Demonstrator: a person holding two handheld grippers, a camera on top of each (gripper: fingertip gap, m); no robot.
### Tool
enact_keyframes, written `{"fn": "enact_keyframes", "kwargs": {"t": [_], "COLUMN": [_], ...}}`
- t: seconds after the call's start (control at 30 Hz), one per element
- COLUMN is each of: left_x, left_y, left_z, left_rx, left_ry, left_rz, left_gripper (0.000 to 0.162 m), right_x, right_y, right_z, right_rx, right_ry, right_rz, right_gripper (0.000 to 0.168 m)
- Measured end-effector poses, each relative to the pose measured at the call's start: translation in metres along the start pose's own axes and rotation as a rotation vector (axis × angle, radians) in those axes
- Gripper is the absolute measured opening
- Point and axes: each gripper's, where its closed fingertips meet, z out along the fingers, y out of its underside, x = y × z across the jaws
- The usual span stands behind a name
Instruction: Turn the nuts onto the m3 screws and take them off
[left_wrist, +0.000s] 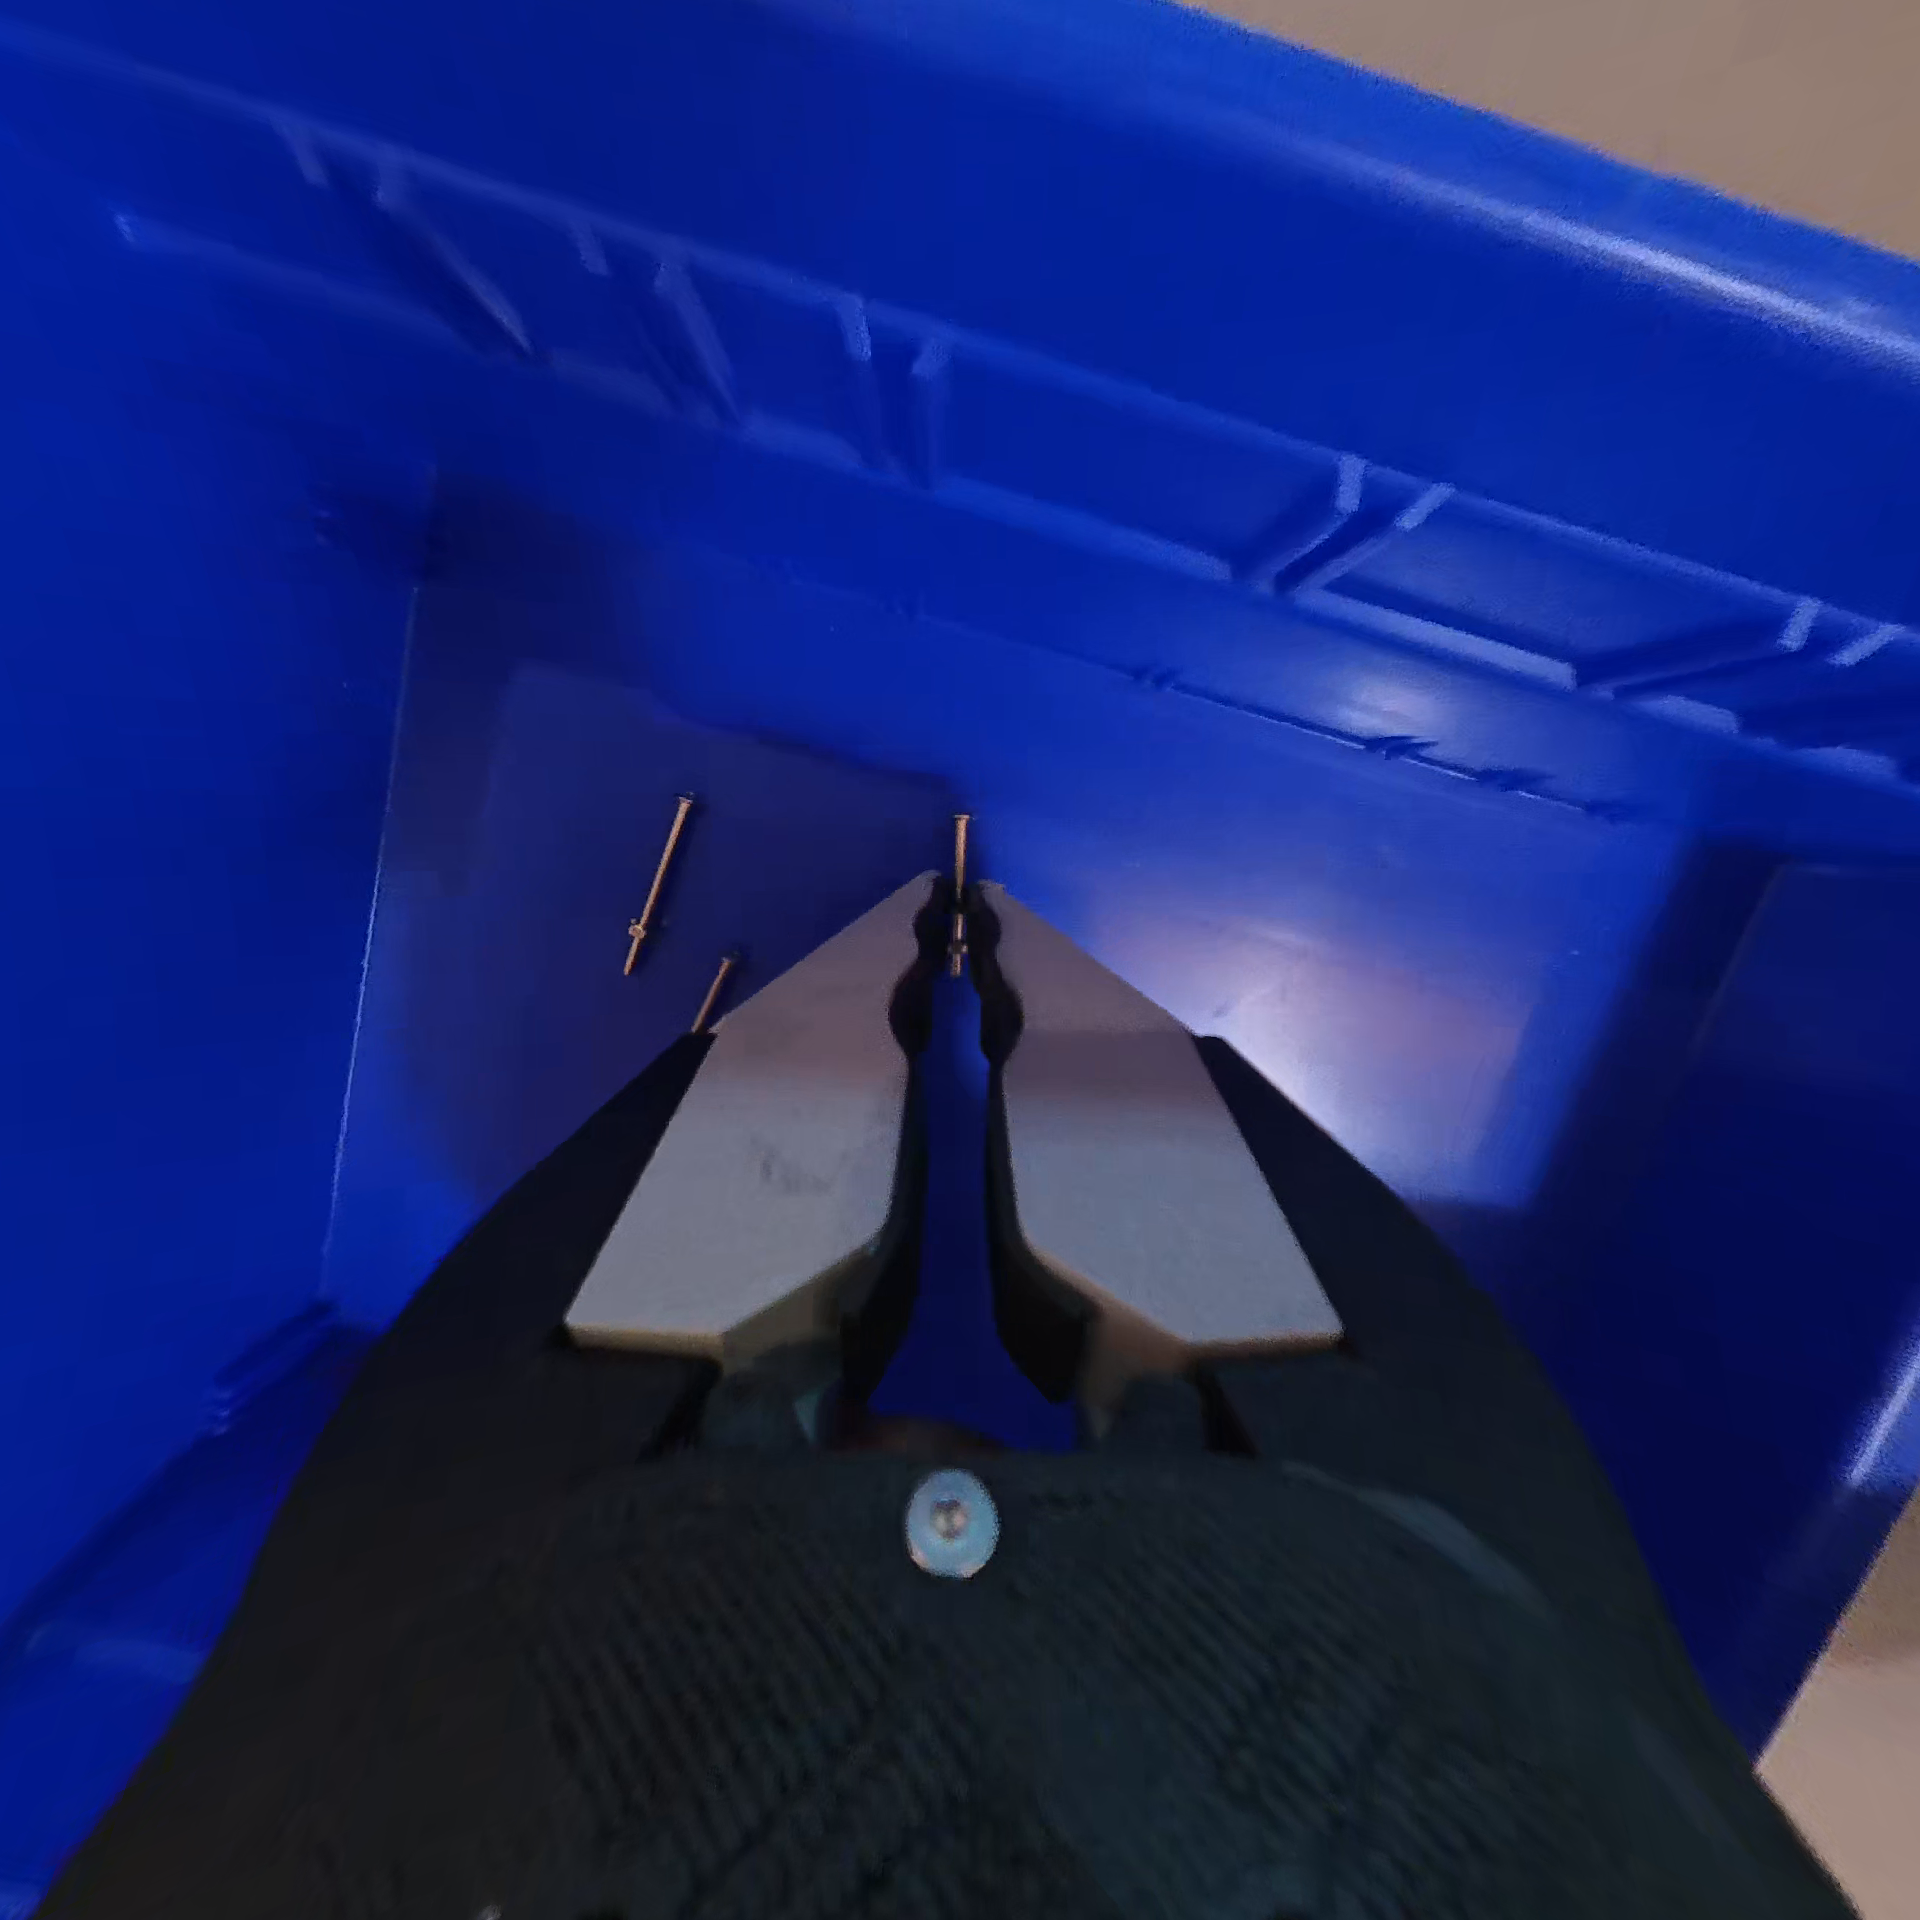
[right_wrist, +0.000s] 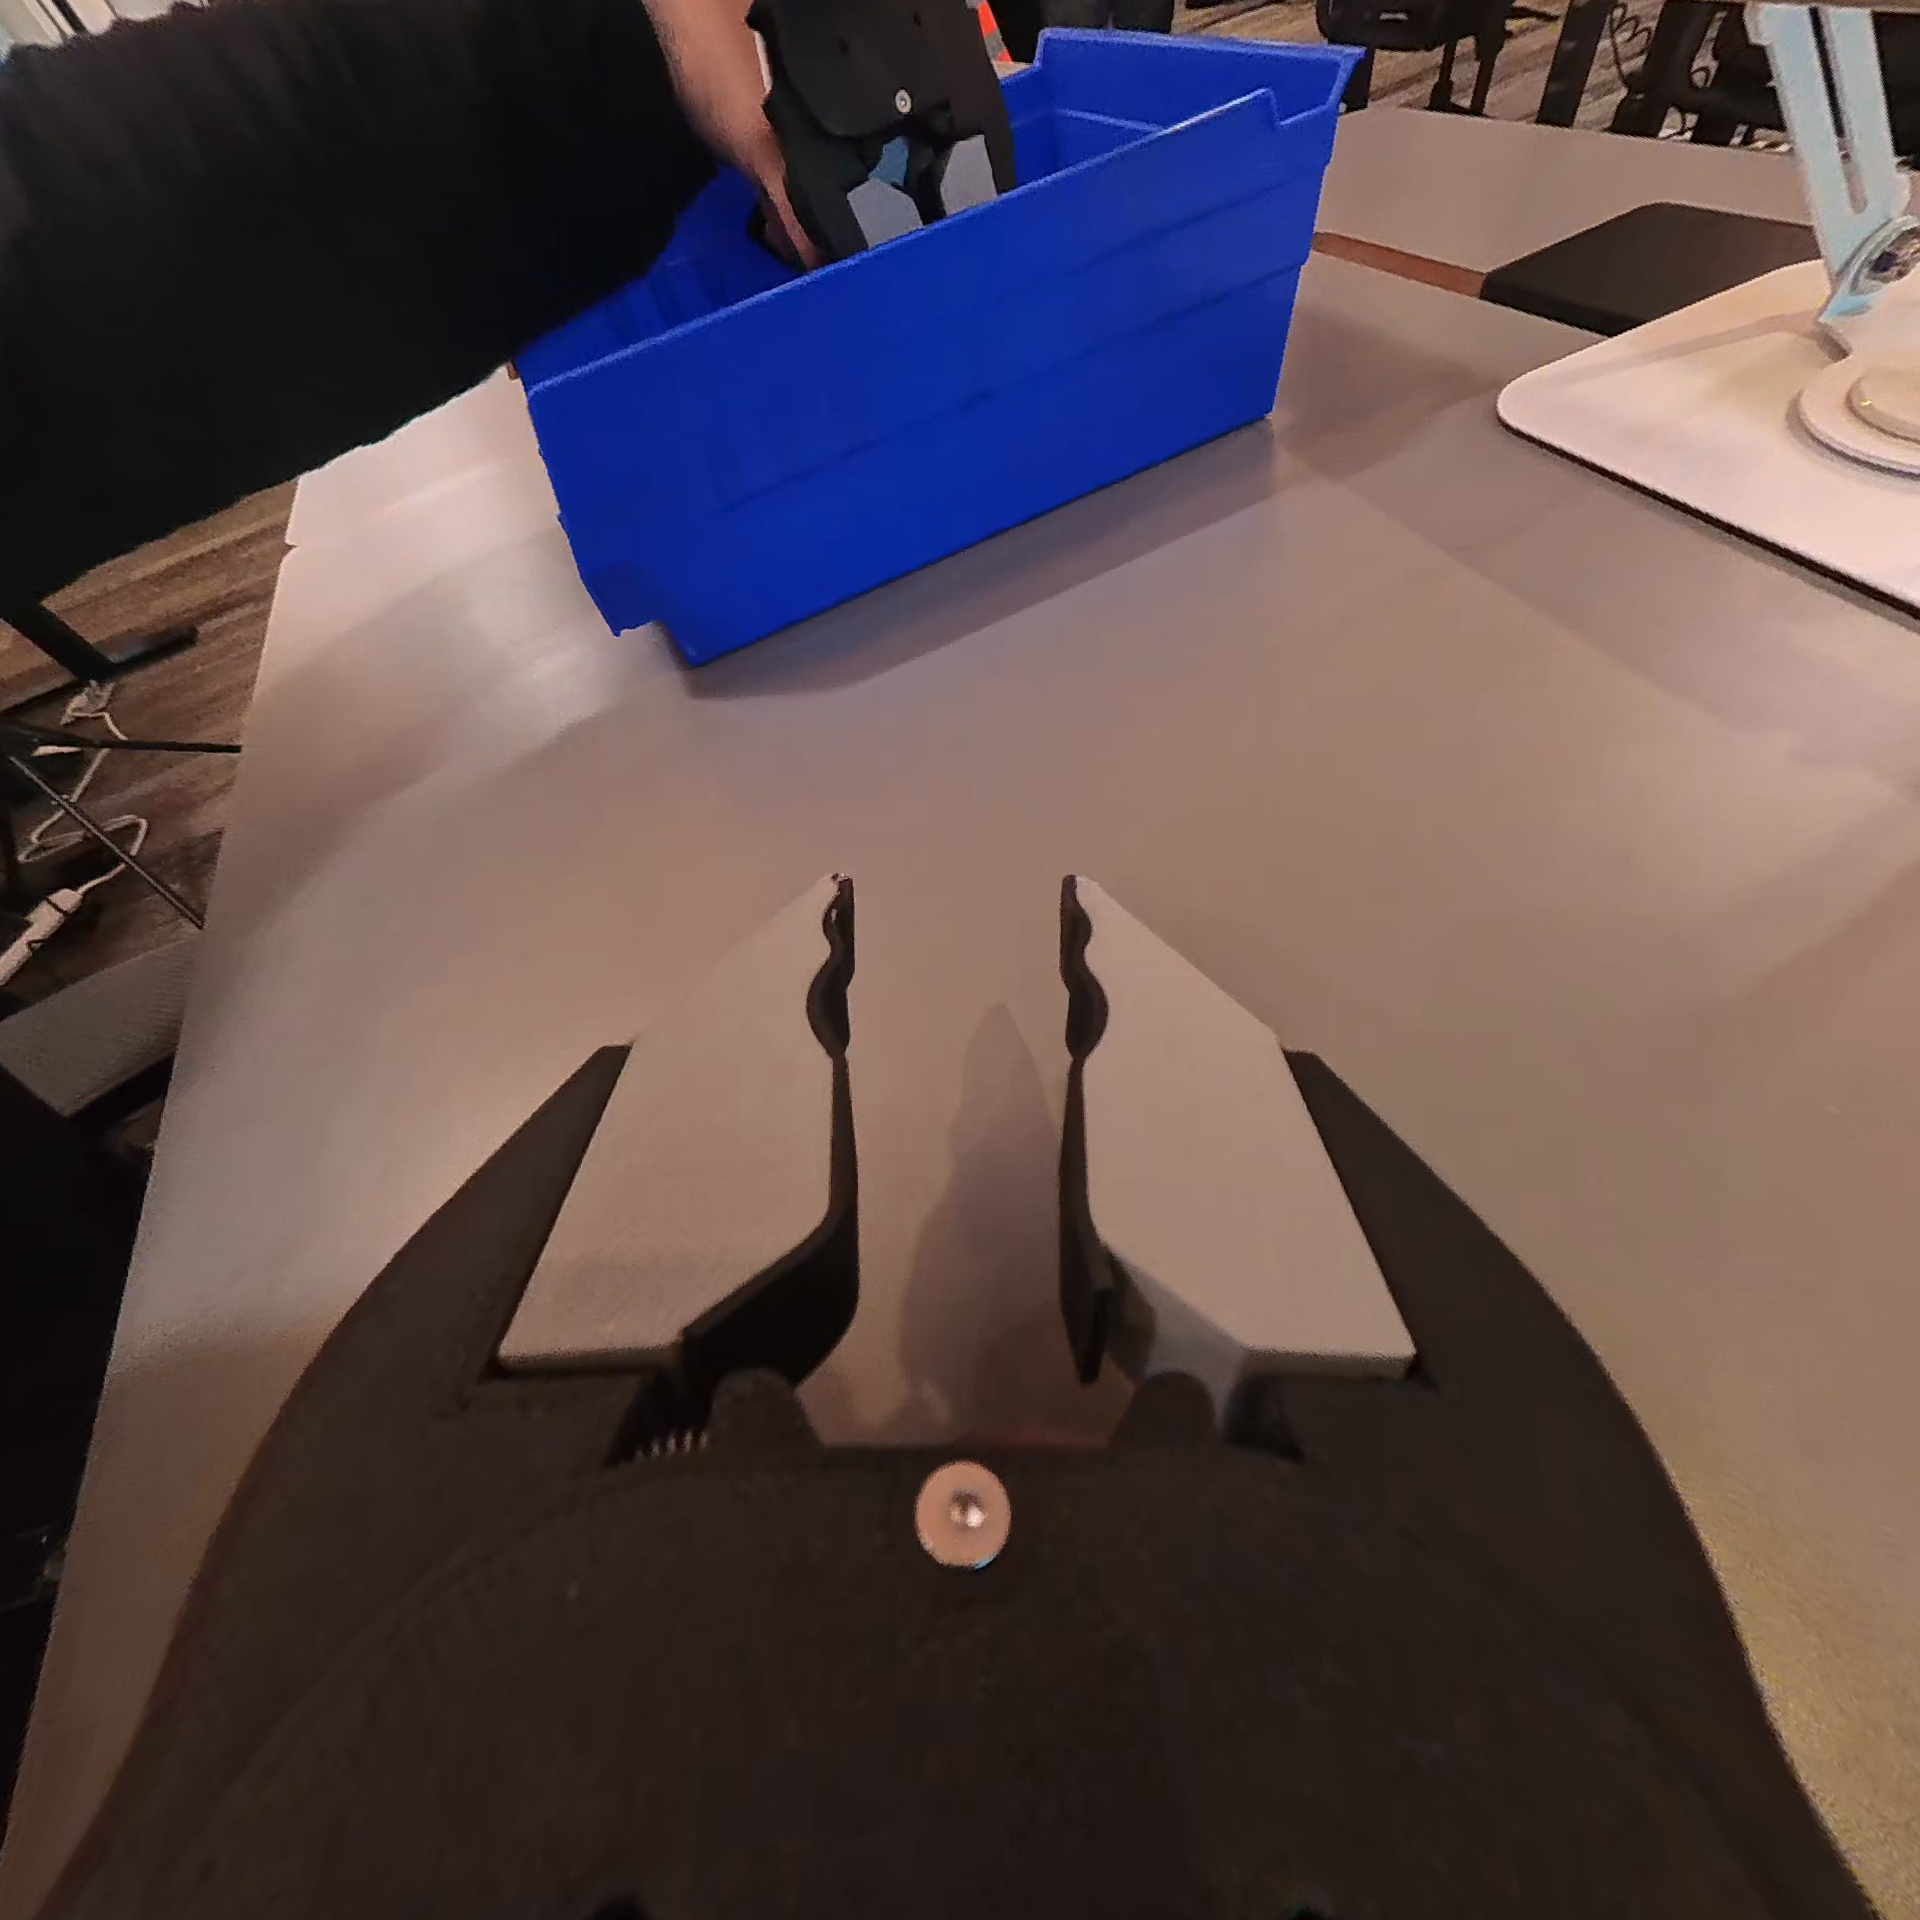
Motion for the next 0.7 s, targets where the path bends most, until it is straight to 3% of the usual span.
{"fn": "enact_keyframes", "kwargs": {"t": [0.2, 0.33, 0.4, 0.53, 0.6, 0.7], "left_x": [0.005, 0.013, 0.02, 0.057, 0.093, 0.147], "left_y": [0.003, -0.016, -0.045, -0.128, -0.161, -0.199], "left_z": [-0.004, -0.042, -0.078, -0.157, -0.167, -0.145], "left_rx": [0.024, 0.161, 0.335, 0.862, 1.056, 1.183], "left_ry": [-0.064, -0.154, -0.236, -0.373, -0.32, -0.175], "left_rz": [0.039, 0.013, 0.011, -0.082, -0.156, -0.225], "left_gripper": [0.001, 0.001, 0.001, 0.001, 0.0, 0.0], "right_x": [0.0, 0.002, 0.0, -0.011, -0.021, -0.033], "right_y": [-0.01, -0.017, -0.021, -0.03, -0.035, -0.045], "right_z": [-0.008, -0.014, -0.017, -0.02, -0.021, -0.027], "right_rx": [0.047, 0.085, 0.097, 0.128, 0.145, 0.186], "right_ry": [-0.018, -0.022, -0.031, -0.063, -0.094, -0.126], "right_rz": [0.033, 0.056, 0.06, 0.028, 0.003, -0.026], "right_gripper": [0.035, 0.035, 0.035, 0.035, 0.035, 0.036]}}
